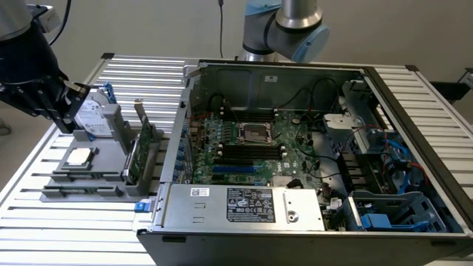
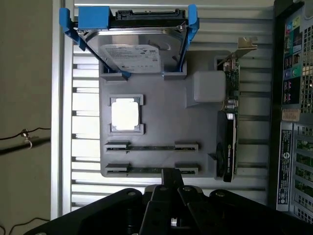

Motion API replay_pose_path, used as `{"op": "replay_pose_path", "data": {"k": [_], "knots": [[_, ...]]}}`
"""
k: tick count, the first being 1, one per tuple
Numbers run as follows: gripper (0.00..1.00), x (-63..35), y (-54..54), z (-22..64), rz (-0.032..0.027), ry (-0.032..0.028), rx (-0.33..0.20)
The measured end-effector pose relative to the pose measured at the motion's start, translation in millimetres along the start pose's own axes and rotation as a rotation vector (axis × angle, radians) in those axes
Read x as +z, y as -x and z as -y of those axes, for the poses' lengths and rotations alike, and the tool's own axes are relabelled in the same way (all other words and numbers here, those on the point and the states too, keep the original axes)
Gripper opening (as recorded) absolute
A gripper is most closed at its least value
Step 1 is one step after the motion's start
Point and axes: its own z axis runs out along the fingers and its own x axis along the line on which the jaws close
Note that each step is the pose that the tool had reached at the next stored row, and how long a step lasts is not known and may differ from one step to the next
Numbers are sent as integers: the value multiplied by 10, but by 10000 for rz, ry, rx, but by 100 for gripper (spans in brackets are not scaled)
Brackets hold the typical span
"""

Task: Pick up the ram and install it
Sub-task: 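Pick up the ram and move it above insertion slot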

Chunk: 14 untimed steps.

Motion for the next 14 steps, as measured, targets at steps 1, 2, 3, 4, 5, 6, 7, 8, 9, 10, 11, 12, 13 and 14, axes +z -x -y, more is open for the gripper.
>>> {"op": "replay_pose_path", "data": {"k": [1, 2, 3, 4, 5, 6, 7, 8, 9, 10, 11, 12, 13, 14], "knots": [[11, 0, 0, 2, 1, 0, -2], [11, 0, 0, 2, 0, 0, -2], [11, 0, 0, 2, 0, 0, -3], [11, 0, 0, 2, 1, 0, -3], [11, 0, 0, 3, 1, 1, -4], [11, 0, 0, 3, 0, 1, -4], [11, 0, 0, 3, 0, 1, -5], [11, 0, 0, 4, 1, 0, -5], [11, 0, 0, 4, 0, 0, -6], [11, 0, 0, 4, 1, 1, -6], [11, 0, 0, 4, 0, 0, -7], [11, 0, 0, 4, 0, 0, -7], [11, 0, 0, 4, -2, -1, -44], [11, 0, 0, 5, -9, -4, -201]]}}
